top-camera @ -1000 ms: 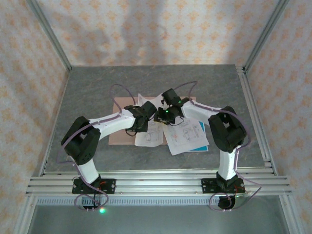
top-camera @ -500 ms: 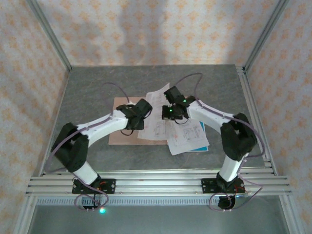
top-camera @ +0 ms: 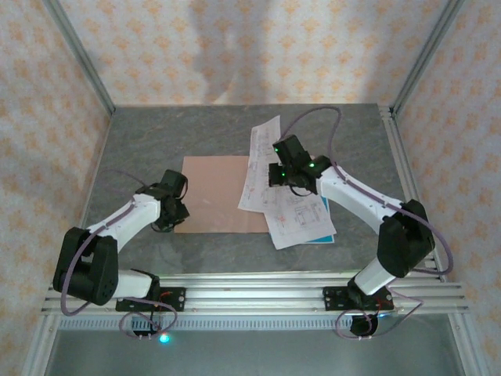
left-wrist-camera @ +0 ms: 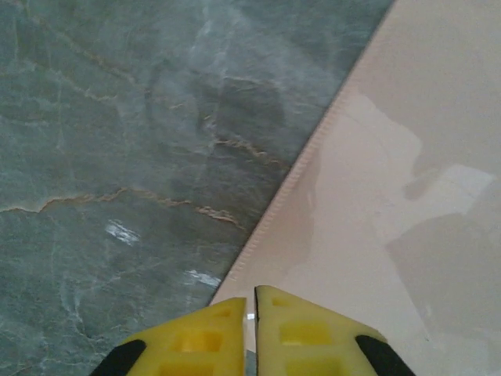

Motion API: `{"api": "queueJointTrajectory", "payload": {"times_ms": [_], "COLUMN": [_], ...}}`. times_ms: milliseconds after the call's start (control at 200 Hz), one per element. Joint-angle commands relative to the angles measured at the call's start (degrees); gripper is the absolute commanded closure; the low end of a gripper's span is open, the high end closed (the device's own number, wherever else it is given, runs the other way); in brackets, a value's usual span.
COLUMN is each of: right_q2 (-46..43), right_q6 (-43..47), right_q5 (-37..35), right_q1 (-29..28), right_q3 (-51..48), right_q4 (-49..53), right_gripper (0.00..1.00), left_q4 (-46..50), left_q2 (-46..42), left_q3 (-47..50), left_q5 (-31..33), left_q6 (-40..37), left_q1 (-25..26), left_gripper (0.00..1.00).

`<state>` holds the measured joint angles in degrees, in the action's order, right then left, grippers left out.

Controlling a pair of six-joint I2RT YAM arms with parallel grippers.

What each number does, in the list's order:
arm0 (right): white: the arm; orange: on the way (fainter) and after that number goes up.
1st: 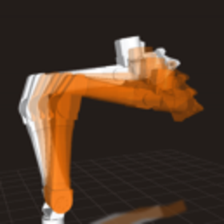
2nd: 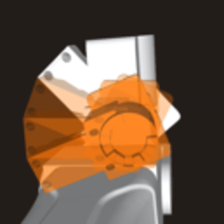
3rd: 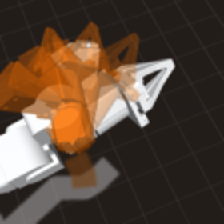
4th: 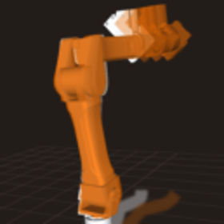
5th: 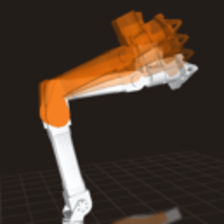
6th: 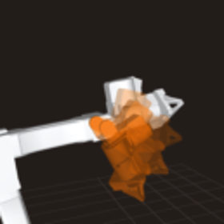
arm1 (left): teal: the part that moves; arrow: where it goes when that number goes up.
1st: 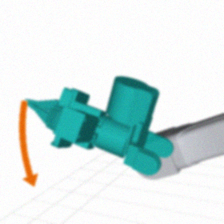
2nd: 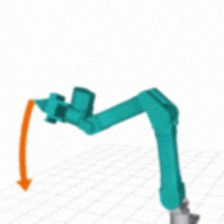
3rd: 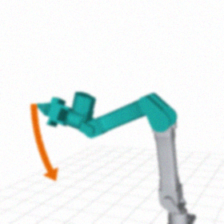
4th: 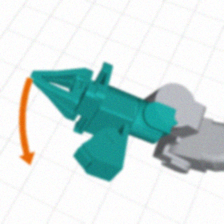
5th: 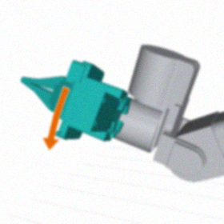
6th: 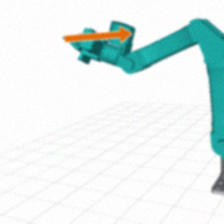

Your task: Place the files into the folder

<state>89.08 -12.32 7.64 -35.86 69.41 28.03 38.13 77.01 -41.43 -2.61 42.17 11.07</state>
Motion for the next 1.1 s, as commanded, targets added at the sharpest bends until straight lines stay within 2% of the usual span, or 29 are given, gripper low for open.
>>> {"api": "queueJointTrajectory", "payload": {"times_ms": [0, 140, 475, 836, 1096], "right_q2": [-3.5, -4.2, -2.0, -0.6, 2.3], "right_q6": [0.5, -0.7, -2.8, -4.8, -5.2], "right_q5": [1.1, 1.2, -0.7, 3.2, 9.2], "right_q1": [-0.4, -2.4, -7.1, -7.2, -5.3], "right_q3": [-2.2, -3.2, -2.5, -3.4, -4.1], "right_q4": [-1.8, -2.5, -3.6, -7.3, -11.9], "right_gripper": [1.0, 1.0, 1.0, 1.0, 1.0], "left_q4": [-2.6, -4.2, -5.2, -4.5, -2.9], "left_q2": [-0.7, 0.4, 2.8, 1.6, 1.5], "left_q3": [2.0, 2.8, 1.8, 1.8, 1.4], "left_q5": [-1.9, -2.7, -3.4, -2.7, -2.9], "left_q6": [-0.2, -1.0, -2.0, -2.6, -4.3], "left_q1": [-2.3, -4.6, -5.1, -5.3, -8.8], "left_gripper": [0.93, 1.0, 1.0, 1.0, 1.0]}}
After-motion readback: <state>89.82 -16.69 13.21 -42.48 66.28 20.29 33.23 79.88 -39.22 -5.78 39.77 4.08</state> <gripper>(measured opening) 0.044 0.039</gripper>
